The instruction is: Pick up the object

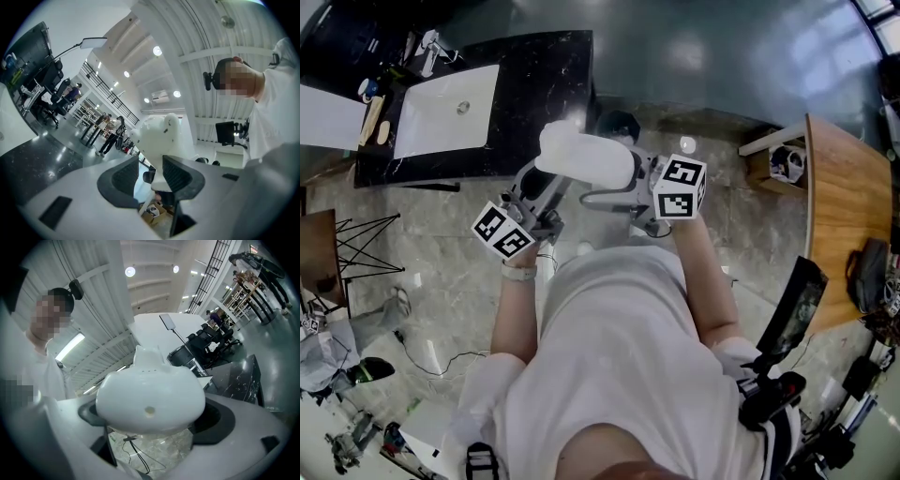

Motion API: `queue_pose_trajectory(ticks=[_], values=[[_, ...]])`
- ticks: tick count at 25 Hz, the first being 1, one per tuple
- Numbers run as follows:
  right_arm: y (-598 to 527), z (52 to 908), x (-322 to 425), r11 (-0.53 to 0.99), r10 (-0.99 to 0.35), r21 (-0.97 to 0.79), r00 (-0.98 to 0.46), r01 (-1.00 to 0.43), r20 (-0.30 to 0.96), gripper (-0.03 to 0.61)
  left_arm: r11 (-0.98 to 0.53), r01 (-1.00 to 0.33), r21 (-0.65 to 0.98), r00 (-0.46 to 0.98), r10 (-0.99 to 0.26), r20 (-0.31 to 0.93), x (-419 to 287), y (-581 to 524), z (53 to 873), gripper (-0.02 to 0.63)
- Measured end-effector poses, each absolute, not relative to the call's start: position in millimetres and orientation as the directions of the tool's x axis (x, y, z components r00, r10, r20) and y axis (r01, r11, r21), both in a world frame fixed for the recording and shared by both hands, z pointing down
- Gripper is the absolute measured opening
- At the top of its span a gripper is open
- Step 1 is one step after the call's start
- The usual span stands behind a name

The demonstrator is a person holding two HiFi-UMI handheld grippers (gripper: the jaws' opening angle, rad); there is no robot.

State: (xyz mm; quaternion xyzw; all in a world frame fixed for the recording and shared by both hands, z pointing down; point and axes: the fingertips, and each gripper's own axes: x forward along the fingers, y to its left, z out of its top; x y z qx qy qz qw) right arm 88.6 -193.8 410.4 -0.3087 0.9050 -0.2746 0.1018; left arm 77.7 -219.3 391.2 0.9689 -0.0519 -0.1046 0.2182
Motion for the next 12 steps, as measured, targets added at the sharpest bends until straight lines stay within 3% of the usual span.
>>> queue_pose_trajectory(ticks=[12], values=[[-193.1,412.0,90.5,0.656,-0.619,-0.553,-0.785,-0.514,-0.005,0.514,-0.898,-0.054,0.437,0.974,-0.145,-0.177,79.3,-218.6,392.4,0.147]])
